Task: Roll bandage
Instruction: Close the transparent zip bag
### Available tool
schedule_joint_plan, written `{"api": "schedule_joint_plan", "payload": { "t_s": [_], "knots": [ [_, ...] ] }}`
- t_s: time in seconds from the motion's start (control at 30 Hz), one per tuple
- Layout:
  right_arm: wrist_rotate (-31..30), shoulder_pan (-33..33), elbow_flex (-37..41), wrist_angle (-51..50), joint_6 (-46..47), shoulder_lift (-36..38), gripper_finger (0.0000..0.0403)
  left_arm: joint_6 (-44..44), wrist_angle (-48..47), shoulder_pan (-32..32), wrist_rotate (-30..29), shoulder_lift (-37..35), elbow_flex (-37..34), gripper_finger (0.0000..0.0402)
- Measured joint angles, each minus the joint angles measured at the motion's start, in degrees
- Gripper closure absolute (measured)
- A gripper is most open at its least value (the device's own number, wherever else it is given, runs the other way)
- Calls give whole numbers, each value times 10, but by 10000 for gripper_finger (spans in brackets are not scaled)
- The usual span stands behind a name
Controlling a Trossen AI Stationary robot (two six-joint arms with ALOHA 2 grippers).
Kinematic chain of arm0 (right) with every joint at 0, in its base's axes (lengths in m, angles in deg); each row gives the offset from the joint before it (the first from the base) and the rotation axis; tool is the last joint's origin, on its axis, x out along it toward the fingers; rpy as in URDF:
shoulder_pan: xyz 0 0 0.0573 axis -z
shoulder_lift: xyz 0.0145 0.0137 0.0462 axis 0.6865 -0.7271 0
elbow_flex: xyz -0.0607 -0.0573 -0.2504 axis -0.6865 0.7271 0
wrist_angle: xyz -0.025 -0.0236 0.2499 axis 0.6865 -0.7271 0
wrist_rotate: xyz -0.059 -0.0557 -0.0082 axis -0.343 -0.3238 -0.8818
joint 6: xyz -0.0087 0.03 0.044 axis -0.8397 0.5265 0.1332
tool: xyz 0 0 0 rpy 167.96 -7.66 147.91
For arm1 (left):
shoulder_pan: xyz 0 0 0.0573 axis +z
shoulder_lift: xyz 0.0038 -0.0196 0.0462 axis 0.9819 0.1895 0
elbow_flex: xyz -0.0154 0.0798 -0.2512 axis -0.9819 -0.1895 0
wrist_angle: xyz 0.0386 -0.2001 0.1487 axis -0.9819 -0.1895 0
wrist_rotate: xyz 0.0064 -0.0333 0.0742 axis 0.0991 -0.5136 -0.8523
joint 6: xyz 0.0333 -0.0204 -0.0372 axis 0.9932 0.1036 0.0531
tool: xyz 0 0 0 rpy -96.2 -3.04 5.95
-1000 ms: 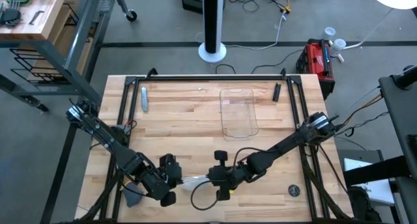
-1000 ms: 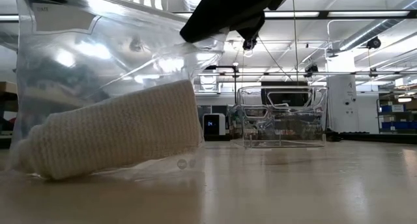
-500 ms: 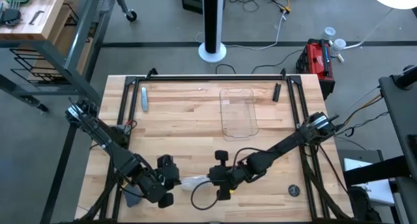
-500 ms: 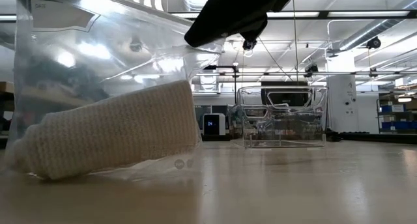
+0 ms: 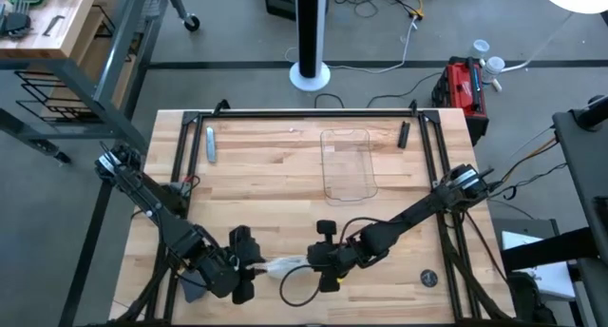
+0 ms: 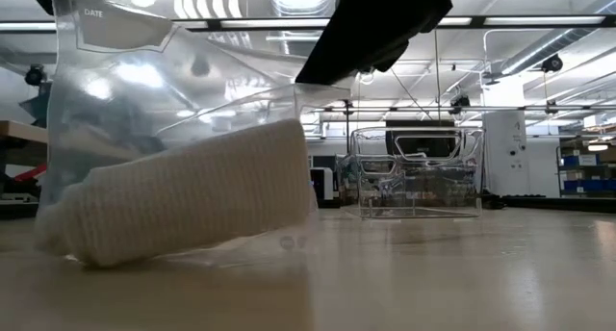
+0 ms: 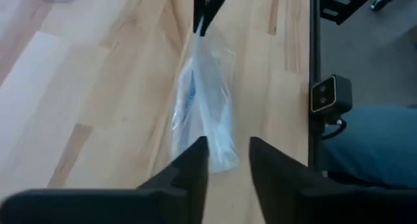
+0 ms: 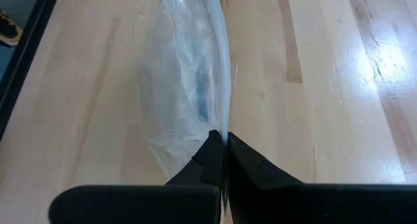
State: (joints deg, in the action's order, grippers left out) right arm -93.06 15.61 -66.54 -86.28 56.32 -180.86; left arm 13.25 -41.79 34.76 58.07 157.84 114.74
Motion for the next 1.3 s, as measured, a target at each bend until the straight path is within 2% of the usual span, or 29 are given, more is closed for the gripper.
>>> {"api": "schedule_joint_plan", "payload": {
  "t_s": [0.13, 0.23, 0.33, 0.47, 0.57, 0.9, 1.07, 1.3],
  "knots": [
    [-13, 0, 0, 4, 2, 0, 403, 5, 1, 0, -1, 0, 0, 248],
    [-65, -6, 0, 4, -6, 4, 403, 16, 2, 1, -20, 0, 0, 225],
    [-125, -17, -1, 7, -34, 15, 403, 59, 5, 2, -70, -3, 0, 212],
    [-193, -32, -2, 7, -57, 20, 403, 109, 4, 2, -136, -22, 0, 208],
    [-256, -45, -2, 2, -77, 20, 403, 120, 5, 2, -163, -41, 0, 214],
    [-433, -84, 5, 34, -122, 21, 403, 121, 4, -2, -169, -33, -2, 230],
    [-455, -93, 47, 154, -182, 22, 403, 123, 5, -2, -169, -17, -4, 230],
    [-389, -76, 87, 249, -197, 21, 403, 128, 74, 0, -169, -15, -9, 214]
  ]
}}
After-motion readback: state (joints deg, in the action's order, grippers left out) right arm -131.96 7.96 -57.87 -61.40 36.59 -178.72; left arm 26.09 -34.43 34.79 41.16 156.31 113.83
